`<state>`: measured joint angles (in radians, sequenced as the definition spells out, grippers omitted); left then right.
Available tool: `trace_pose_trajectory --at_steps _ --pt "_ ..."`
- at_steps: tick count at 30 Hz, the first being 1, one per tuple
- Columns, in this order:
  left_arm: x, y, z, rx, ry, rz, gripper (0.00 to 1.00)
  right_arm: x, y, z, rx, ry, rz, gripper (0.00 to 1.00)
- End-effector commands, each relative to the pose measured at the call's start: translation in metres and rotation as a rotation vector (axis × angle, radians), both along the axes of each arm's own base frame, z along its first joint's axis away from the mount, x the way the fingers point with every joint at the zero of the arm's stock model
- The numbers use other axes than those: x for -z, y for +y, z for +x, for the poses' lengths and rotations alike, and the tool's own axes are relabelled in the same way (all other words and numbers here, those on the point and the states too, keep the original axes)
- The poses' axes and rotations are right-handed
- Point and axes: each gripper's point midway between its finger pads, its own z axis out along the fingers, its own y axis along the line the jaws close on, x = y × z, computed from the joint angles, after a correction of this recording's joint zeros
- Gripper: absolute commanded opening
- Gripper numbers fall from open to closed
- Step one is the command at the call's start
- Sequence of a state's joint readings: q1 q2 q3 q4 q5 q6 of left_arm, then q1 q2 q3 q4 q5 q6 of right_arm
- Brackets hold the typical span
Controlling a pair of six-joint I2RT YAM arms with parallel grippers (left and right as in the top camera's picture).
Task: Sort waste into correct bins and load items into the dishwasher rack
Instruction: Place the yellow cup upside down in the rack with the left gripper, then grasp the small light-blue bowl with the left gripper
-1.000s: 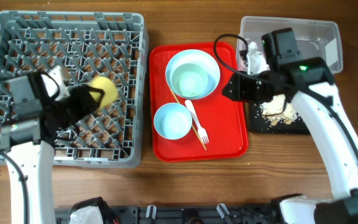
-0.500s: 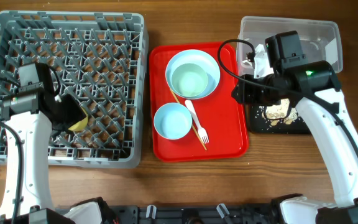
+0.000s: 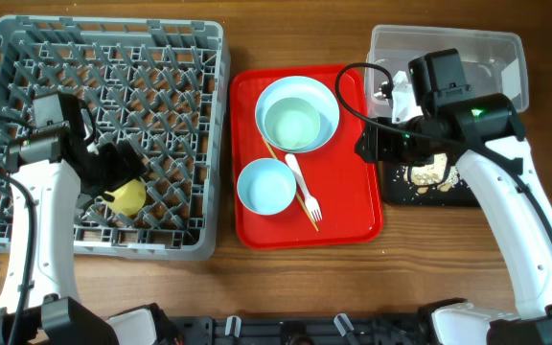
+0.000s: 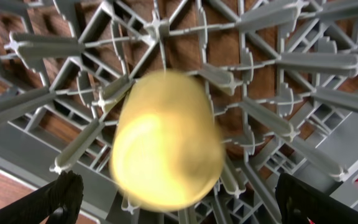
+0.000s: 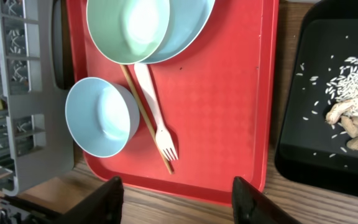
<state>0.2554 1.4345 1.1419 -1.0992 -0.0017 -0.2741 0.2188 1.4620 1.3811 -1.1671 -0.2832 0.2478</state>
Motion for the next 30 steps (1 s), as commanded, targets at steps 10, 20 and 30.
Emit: trace_pose_trajectory --at_steps 10,20,30 --pt "-0.062 -0.203 0.051 0.635 -0.419 -0.252 1.0 -0.019 -0.064 0.002 0.347 -0.042 -0.133 1.0" --pt "0.054 -0.328 0.006 1.012 -0.149 -0.133 0.69 -0.022 -0.092 -0.008 0.437 -0.005 -0.106 1.0" --pt "0.089 -0.329 -0.005 1.034 -0.046 -0.106 0.04 -0.021 -0.092 -0.01 0.422 0.003 -0.113 1.0"
